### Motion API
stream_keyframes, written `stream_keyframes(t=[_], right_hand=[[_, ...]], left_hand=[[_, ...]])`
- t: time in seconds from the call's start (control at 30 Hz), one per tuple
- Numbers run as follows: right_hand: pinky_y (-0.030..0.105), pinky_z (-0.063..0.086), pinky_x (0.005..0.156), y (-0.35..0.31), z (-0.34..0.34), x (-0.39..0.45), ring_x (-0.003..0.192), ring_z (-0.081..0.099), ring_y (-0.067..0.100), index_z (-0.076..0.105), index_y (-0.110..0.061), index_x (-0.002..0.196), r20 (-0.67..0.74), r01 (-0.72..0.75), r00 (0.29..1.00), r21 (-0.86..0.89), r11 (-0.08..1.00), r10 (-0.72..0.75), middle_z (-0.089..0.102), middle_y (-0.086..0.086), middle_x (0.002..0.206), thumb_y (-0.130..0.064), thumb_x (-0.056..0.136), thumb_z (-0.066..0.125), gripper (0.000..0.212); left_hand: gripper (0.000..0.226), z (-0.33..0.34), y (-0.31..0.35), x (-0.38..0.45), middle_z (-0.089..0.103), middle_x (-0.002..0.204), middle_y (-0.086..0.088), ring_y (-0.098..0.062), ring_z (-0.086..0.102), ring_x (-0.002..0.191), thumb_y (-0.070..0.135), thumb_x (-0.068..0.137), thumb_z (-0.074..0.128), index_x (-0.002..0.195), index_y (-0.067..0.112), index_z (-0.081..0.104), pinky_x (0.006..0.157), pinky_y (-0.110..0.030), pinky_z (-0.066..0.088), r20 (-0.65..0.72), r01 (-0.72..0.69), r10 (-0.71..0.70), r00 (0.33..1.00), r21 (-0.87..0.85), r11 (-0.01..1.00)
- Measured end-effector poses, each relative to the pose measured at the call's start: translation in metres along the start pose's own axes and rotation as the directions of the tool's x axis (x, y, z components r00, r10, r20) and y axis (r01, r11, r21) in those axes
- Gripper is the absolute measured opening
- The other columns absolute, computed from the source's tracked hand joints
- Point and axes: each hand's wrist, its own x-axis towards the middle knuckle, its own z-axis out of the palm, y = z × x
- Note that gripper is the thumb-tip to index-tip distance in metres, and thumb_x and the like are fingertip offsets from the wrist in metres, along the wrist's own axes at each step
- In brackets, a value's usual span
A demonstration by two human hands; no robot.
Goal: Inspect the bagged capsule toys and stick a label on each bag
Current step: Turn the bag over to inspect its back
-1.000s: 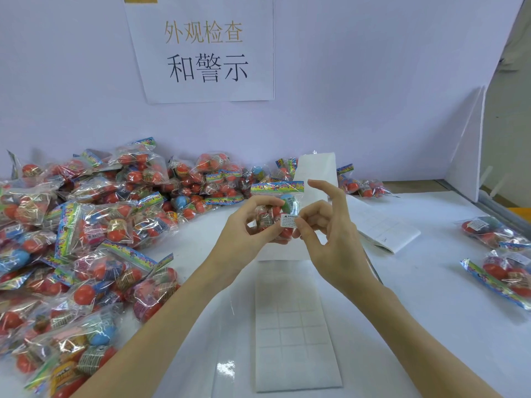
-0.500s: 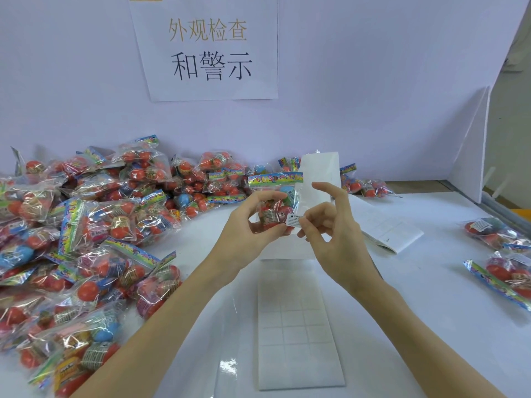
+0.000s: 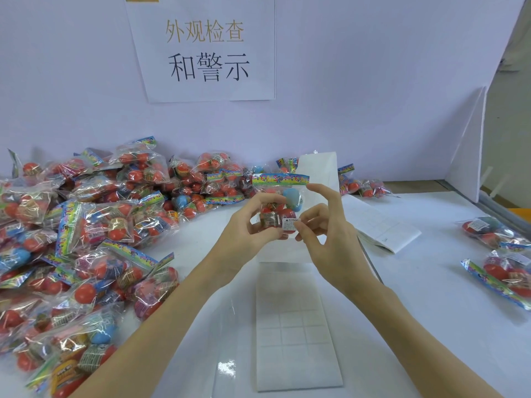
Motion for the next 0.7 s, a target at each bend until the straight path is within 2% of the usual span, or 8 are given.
stream_keyframes(t=[0.1, 0.23, 0.37, 0.47, 0.53, 0.63, 0.7], right_hand=[[0.020, 0.057, 0.075, -0.002, 0.001, 0.000, 0.075, 0.072, 0.013, 0.037, -0.028, 0.145, -0.002, 0.011, 1.000, 0.003, 1.000, -0.011, 0.067, -0.003, 0.087, -0.002, 0.098, 0.069, 0.063], [0.021, 0.056, 0.071, -0.003, 0.002, 0.000, 0.074, 0.072, 0.012, 0.037, -0.026, 0.145, 0.000, -0.017, 1.000, -0.016, 1.000, 0.017, 0.069, -0.007, 0.083, -0.010, 0.097, 0.073, 0.062], [0.013, 0.046, 0.064, -0.004, 0.004, 0.000, 0.071, 0.063, 0.010, 0.040, -0.025, 0.142, -0.062, -0.064, 0.996, -0.116, 0.991, 0.057, 0.064, -0.006, 0.075, -0.026, 0.095, 0.077, 0.060], [0.018, 0.047, 0.063, -0.004, 0.000, 0.002, 0.065, 0.057, 0.013, 0.045, -0.028, 0.134, -0.118, -0.212, 0.973, -0.124, 0.969, 0.198, 0.057, 0.001, 0.069, -0.038, 0.091, 0.078, 0.055], [0.016, 0.045, 0.061, -0.003, -0.005, 0.004, 0.062, 0.057, 0.010, 0.053, -0.027, 0.125, -0.085, -0.350, 0.934, -0.047, 0.935, 0.346, 0.060, 0.002, 0.072, -0.038, 0.093, 0.076, 0.040], [0.018, 0.047, 0.062, -0.006, -0.007, 0.006, 0.071, 0.063, 0.007, 0.068, -0.025, 0.114, 0.043, -0.498, 0.865, 0.205, 0.843, 0.501, 0.069, 0.002, 0.088, -0.034, 0.101, 0.066, 0.016], [0.018, 0.049, 0.065, -0.011, -0.006, 0.007, 0.078, 0.066, 0.005, 0.075, -0.023, 0.111, 0.116, -0.509, 0.859, 0.298, 0.808, 0.498, 0.074, -0.003, 0.096, -0.044, 0.101, 0.062, 0.026]], left_hand=[[0.032, 0.004, 0.002, -0.001, 0.069, 0.126, 0.001, -0.031, 0.074, 0.100, 0.010, 0.094, 0.076, 0.121, 0.023, 0.066, 0.090, -0.037, 0.062, -0.033, -0.016, 0.016, 0.999, -0.002, 1.000], [0.025, 0.007, 0.003, -0.001, 0.069, 0.122, -0.002, -0.030, 0.075, 0.093, 0.007, 0.093, 0.076, 0.111, 0.021, 0.068, 0.081, -0.031, 0.062, -0.092, -0.078, 0.081, 0.992, 0.043, 0.996], [0.023, 0.009, 0.003, -0.001, 0.069, 0.117, -0.003, -0.032, 0.075, 0.087, 0.008, 0.092, 0.077, 0.110, 0.019, 0.068, 0.080, -0.032, 0.063, -0.092, -0.097, 0.100, 0.991, 0.037, 0.995], [0.025, 0.007, 0.003, 0.000, 0.067, 0.115, -0.007, -0.037, 0.075, 0.089, 0.006, 0.092, 0.077, 0.112, 0.015, 0.066, 0.081, -0.034, 0.063, -0.116, -0.108, 0.105, 0.988, -0.018, 0.994], [0.026, 0.004, 0.003, 0.001, 0.067, 0.116, -0.006, -0.034, 0.074, 0.090, 0.002, 0.092, 0.076, 0.112, 0.016, 0.066, 0.082, -0.034, 0.063, -0.138, -0.109, 0.103, 0.985, -0.038, 0.993], [0.027, 0.004, 0.002, 0.002, 0.068, 0.116, -0.005, -0.029, 0.076, 0.088, 0.000, 0.093, 0.074, 0.113, 0.016, 0.066, 0.083, -0.041, 0.064, -0.150, -0.102, 0.094, 0.984, -0.043, 0.994], [0.027, 0.005, 0.002, 0.002, 0.068, 0.116, -0.006, -0.034, 0.077, 0.087, 0.002, 0.093, 0.076, 0.114, 0.016, 0.066, 0.081, -0.040, 0.064, -0.139, -0.102, 0.095, 0.986, -0.049, 0.994]])
